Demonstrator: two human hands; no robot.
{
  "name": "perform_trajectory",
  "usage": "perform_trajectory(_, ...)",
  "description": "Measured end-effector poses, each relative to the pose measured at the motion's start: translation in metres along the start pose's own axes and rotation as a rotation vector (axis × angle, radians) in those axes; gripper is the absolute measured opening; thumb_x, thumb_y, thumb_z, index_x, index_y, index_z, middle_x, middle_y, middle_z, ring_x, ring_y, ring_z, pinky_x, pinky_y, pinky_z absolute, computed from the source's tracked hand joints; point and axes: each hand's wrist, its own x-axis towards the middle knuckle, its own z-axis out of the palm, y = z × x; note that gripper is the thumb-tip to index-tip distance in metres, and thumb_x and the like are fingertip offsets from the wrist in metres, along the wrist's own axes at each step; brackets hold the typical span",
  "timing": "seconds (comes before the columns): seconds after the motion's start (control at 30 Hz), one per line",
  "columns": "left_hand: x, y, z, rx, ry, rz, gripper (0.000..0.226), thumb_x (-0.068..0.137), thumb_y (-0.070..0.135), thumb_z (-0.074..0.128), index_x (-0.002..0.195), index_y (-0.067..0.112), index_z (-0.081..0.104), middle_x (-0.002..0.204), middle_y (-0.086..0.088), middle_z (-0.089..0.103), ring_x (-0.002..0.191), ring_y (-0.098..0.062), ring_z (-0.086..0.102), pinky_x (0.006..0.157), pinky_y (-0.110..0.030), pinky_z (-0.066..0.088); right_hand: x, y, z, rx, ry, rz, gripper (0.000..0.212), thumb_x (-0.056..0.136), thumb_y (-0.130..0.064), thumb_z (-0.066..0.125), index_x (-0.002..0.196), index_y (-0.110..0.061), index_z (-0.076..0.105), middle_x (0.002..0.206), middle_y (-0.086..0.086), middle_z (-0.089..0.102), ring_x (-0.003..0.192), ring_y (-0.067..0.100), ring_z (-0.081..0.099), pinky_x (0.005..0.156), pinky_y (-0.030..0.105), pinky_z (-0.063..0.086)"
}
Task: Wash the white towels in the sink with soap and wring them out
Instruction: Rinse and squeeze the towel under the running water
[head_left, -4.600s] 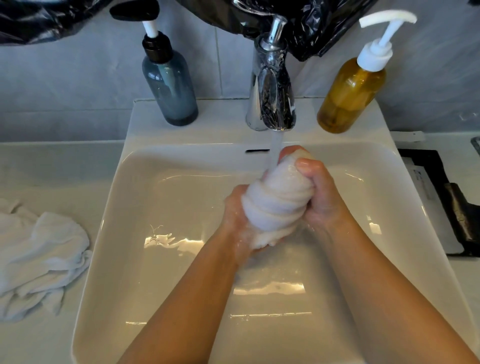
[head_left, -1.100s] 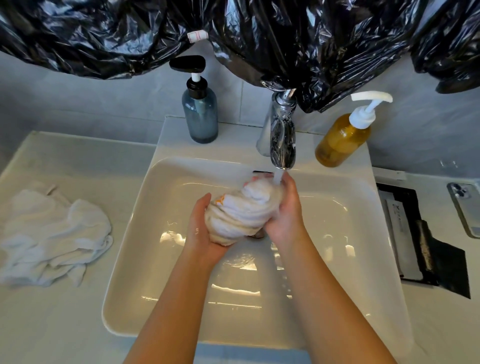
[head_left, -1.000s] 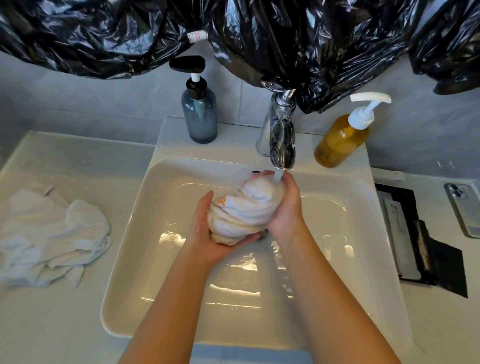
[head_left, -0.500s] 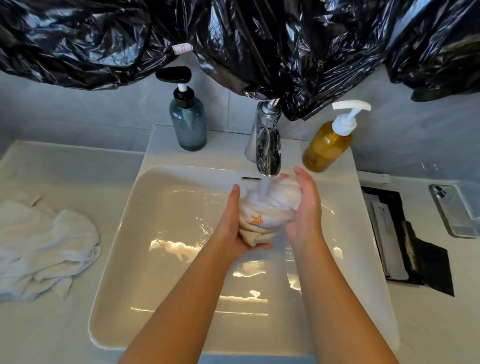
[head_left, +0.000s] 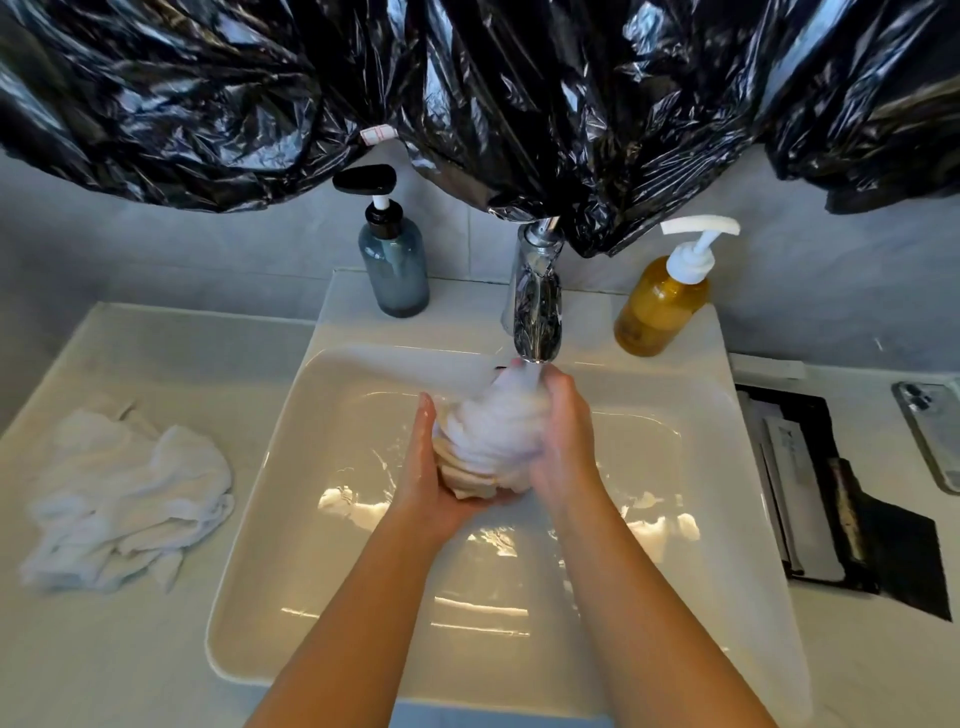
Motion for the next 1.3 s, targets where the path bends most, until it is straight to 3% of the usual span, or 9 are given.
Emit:
perform_trajectory(0.13, 0.002, -0.008, 0.013, -0.035, 0.091, -0.039, 0.051, 0.095, 0.051, 0.042, 0.087, 0.010, 0.071, 0.086, -0.018, 0.068, 0.070, -0.031, 0.065, 0.061, -0.035, 0.054, -0.007, -0.007, -0.013, -0.111, -0.045, -0.078, 0.026, 0.094, -0.026, 0.056, 0.087, -0.013, 0.078, 0.096, 0.011, 0.076, 0.093, 0.025, 0.070, 0.088, 0.040, 0.053)
perform_trajectory(0.4, 0.009, -0.007, 0.029, -0.046, 0.014, 0.026, 0.049, 0.091, 0.036, 0.042, 0.065, 0.016, 0.078, 0.080, -0.010, 0.074, 0.067, -0.031, 0.073, 0.076, -0.040, 0.053, -0.027, -0.081, -0.028, -0.453, -0.137, -0.752, 0.024, 0.093, -0.018, 0.051, 0.111, -0.019, 0.066, 0.113, -0.011, 0.067, 0.105, 0.006, 0.064, 0.096, 0.025, 0.050)
perform_trajectory(0.6, -0.004, -0.003, 0.014, -0.121, 0.116, 0.057, 0.056, 0.091, 0.067, 0.044, 0.097, 0.018, 0.071, 0.099, -0.013, 0.075, 0.086, -0.034, 0.071, 0.069, -0.038, 0.056, -0.020, -0.120, 0.032, -0.988, -0.363, -0.968, 0.051, 0.095, 0.001, 0.047, 0.144, -0.014, 0.050, 0.148, -0.007, 0.043, 0.074, 0.002, 0.053, 0.085, 0.019, 0.047)
perform_trajectory(0.77, -0.022, 0.008, 0.000, -0.147, 0.078, 0.084, 0.054, 0.093, 0.061, 0.042, 0.106, 0.015, 0.067, 0.090, -0.015, 0.076, 0.071, -0.032, 0.074, 0.053, -0.038, 0.059, -0.024, -0.118, 0.036, -1.255, -0.382, -0.996, 0.047, 0.096, -0.004, 0.045, 0.140, -0.018, 0.056, 0.152, -0.005, 0.044, 0.100, -0.004, 0.056, 0.094, 0.027, 0.045)
perform_trajectory(0.83, -0.027, 0.011, -0.004, -0.144, 0.059, 0.116, 0.052, 0.094, 0.058, 0.040, 0.111, 0.017, 0.066, 0.094, -0.014, 0.076, 0.077, -0.031, 0.075, 0.060, -0.040, 0.061, -0.031, -0.109, 0.035, -1.331, -0.371, -1.014, 0.044, 0.096, -0.006, 0.049, 0.136, -0.019, 0.060, 0.150, -0.007, 0.046, 0.084, -0.011, 0.051, 0.088, 0.025, 0.044)
perform_trajectory(0.97, -0.039, 0.015, -0.010, -0.034, 0.111, 0.249, 0.051, 0.096, 0.058, 0.039, 0.113, 0.019, 0.067, 0.101, -0.009, 0.076, 0.090, -0.027, 0.074, 0.080, -0.043, 0.059, -0.053, -0.093, 0.007, -0.746, -0.054, -0.975, 0.027, 0.096, -0.006, 0.055, 0.117, -0.014, 0.069, 0.117, -0.008, 0.066, 0.084, -0.004, 0.058, 0.081, 0.022, 0.050)
perform_trajectory(1.07, -0.047, 0.021, -0.009, 0.018, 0.239, 0.413, 0.054, 0.086, 0.060, 0.054, 0.117, 0.018, 0.066, 0.113, -0.008, 0.072, 0.108, -0.029, 0.067, 0.102, -0.049, 0.048, -0.078, -0.051, -0.023, -0.134, 0.028, -0.420, 0.015, 0.099, -0.023, 0.056, 0.113, -0.022, 0.061, 0.114, -0.003, 0.064, 0.093, 0.008, 0.063, 0.075, 0.028, 0.050)
perform_trajectory(1.17, -0.056, 0.015, 0.000, 0.272, 0.312, 0.695, 0.038, 0.072, 0.053, 0.059, 0.088, 0.019, 0.065, 0.091, -0.003, 0.068, 0.093, -0.017, 0.066, 0.087, -0.036, 0.051, -0.083, -0.016, -0.031, 0.255, -0.173, 0.062, 0.047, 0.088, -0.050, 0.059, 0.126, -0.023, 0.052, 0.128, 0.009, 0.062, 0.109, 0.025, 0.064, 0.084, 0.039, 0.051)
perform_trajectory(1.3, -0.071, -0.009, 0.018, 0.593, 0.305, 0.924, 0.035, 0.076, 0.048, 0.058, 0.093, 0.017, 0.063, 0.085, 0.007, 0.065, 0.075, 0.006, 0.059, 0.070, -0.014, 0.046, -0.079, 0.000, -0.030, 0.319, -0.151, 0.064, 0.060, 0.070, -0.051, 0.069, 0.118, -0.017, 0.059, 0.117, 0.013, 0.070, 0.105, 0.027, 0.069, 0.090, 0.043, 0.053)
